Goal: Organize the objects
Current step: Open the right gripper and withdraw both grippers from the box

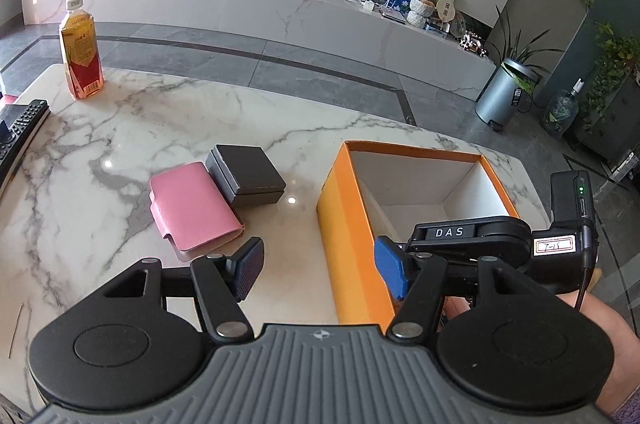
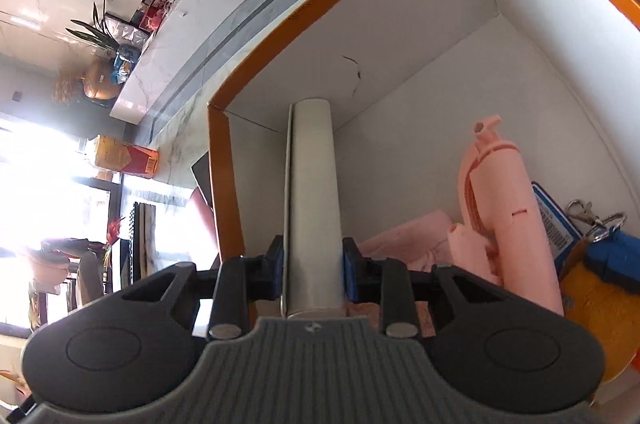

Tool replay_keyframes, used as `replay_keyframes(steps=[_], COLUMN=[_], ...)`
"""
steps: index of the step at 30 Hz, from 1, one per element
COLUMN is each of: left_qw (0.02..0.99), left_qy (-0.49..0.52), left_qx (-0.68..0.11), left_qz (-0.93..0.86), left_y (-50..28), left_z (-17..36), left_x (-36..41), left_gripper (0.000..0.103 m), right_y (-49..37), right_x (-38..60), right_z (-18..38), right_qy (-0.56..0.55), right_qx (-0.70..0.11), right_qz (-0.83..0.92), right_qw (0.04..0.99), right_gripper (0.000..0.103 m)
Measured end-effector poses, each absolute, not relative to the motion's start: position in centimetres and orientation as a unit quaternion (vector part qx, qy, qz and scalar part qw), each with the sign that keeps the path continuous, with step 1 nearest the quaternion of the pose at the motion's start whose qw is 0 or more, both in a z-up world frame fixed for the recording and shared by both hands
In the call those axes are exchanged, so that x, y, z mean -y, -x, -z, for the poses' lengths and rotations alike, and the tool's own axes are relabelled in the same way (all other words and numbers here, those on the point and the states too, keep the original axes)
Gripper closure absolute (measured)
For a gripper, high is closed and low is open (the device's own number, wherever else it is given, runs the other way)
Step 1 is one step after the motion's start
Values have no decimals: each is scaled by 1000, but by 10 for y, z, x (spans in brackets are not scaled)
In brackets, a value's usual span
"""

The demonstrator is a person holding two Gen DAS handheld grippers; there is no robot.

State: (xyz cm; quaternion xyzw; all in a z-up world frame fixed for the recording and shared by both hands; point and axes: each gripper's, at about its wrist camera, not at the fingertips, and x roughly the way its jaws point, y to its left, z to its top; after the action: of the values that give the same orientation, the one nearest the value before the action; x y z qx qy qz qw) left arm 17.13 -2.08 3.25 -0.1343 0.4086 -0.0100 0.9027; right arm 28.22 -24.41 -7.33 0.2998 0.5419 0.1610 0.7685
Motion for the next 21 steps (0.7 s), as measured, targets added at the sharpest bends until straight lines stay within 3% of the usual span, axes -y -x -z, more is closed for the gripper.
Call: replay_keyframes(steps=[4,8,12,21], left_qw=[904,897,893,891], left_qy=[122,107,78,42], left_qx=[-409,-429,-440,-448], left_qz=[3,-20,-50,-63], left_y=[-171,-172,-172,-159], left_z=[-34,-31,-27,-26], left_x=[23,24,27,21], left_gripper=[31,27,25,23], right_y=[-283,-274,-266,-243], right_x=[231,208,200,196], right_z=[63,43,37,23], right_qy=[-242,-104,-61,-21], right_qx=[-542,-518,-507,-479], right_qz=[-162,-138,-137,-144], right_qw=[788,838,849,866], right_gripper=[71,52,40,33])
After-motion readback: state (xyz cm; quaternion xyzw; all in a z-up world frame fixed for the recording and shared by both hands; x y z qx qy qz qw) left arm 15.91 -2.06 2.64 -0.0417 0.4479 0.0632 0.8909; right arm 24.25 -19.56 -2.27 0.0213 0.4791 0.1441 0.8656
